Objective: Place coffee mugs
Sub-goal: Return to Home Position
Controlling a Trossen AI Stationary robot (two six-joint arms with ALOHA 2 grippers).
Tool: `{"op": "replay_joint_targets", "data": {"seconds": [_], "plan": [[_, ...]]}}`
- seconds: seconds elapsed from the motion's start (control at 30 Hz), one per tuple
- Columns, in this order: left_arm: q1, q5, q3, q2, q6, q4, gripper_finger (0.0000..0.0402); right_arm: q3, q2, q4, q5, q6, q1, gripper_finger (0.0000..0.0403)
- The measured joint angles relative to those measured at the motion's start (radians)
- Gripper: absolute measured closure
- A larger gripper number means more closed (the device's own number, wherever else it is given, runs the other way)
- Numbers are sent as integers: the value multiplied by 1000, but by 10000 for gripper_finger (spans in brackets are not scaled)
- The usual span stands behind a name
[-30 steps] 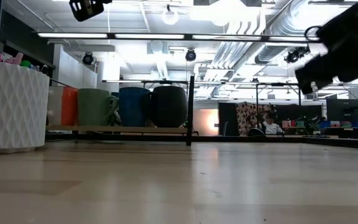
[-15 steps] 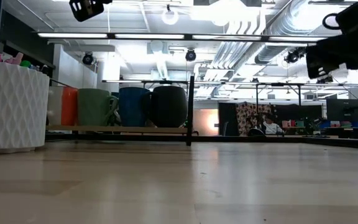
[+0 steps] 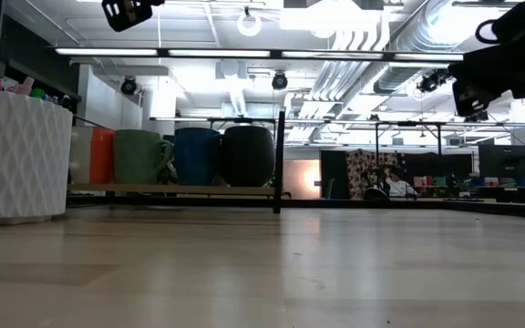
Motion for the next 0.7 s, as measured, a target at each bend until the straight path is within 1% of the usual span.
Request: {"op": "replay_joint_targets", "data": {"seconds": [0.13, 0.3, 0.7], "plan": [[0, 0, 0, 0, 0, 0, 332, 0, 14, 0, 0, 142, 4, 322], [0, 0, 0, 0, 0, 0, 332, 0, 16, 0, 0, 232, 4, 322], [0, 0, 0, 0, 0, 0, 332, -1, 16, 0, 0, 234, 4, 322]]}}
